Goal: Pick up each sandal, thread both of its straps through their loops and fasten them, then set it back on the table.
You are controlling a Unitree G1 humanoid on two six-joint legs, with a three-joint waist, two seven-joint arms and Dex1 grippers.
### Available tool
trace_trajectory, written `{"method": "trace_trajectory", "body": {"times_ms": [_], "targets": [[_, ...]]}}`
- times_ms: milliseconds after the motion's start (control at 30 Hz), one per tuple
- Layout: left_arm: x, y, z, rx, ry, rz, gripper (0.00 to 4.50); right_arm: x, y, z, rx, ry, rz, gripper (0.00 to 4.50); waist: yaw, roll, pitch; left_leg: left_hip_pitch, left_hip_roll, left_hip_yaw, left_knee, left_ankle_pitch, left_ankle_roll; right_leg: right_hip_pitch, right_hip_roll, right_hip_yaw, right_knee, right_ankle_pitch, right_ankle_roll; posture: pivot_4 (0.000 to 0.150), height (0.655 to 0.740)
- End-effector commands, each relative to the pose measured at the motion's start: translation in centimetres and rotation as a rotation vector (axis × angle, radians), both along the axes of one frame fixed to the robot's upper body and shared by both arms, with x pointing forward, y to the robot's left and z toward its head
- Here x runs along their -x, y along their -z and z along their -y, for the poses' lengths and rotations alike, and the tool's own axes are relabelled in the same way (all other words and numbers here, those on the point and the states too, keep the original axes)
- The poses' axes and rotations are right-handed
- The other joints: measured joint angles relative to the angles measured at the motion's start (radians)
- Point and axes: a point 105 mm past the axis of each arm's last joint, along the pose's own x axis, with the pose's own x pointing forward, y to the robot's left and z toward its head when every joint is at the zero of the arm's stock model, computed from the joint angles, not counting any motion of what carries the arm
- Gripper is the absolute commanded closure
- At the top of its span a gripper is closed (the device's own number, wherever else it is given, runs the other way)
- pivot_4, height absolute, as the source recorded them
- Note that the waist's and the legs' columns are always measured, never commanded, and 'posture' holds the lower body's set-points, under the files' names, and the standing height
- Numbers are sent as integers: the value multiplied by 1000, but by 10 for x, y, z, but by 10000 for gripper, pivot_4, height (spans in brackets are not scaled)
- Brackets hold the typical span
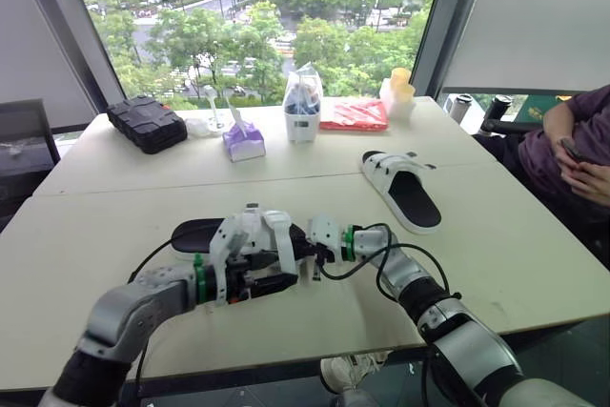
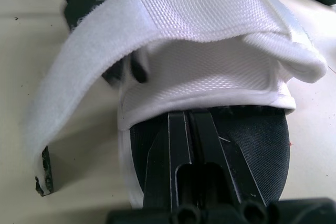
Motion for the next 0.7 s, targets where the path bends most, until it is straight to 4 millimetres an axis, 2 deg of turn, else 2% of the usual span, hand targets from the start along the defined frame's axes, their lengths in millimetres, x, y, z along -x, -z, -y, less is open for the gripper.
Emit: {"method": "trace_trajectory", "body": {"times_ms": [33,133,267,433,533,600,700], "targets": [[-6,1,4,7,16,13,11537,1,32,16,103,60,-91,45000,-1,0,0,-1,0,0,0,0,0,-1,0,0,0,0,0,1500,7400],[-5,3,11,35,53,-20,24002,0,32,16,101,68,-90,45000,0,0,0,-2,0,0,0,0,0,-1,0,0,-1,0,0,1500,7400],[-12,6,15,24,46,-8,44639,1,32,18,103,67,-91,45000,1,0,0,-2,0,-1,0,1,1,-2,0,0,-1,0,0,1500,7400],[-9,-13,13,90,72,-25,44639,0,32,19,104,72,-93,45000,1,0,0,-5,0,-1,0,0,1,-3,0,0,-1,0,0,1500,7400],[8,-36,5,170,195,-81,44639,-1,33,21,107,75,-94,45000,0,-1,0,-10,0,-1,1,1,1,-8,0,0,-1,0,0,1500,7400],[11,-45,-1,165,240,-111,44639,-1,33,22,109,76,-96,45000,0,0,0,-12,0,-1,0,2,3,-11,1,-1,0,0,0,1500,7400],[-6,-62,-3,111,214,-32,44639,-1,34,23,114,75,-98,45000,1,0,0,-12,0,-1,0,2,3,-11,1,-1,1,0,0,1500,7400]]}}
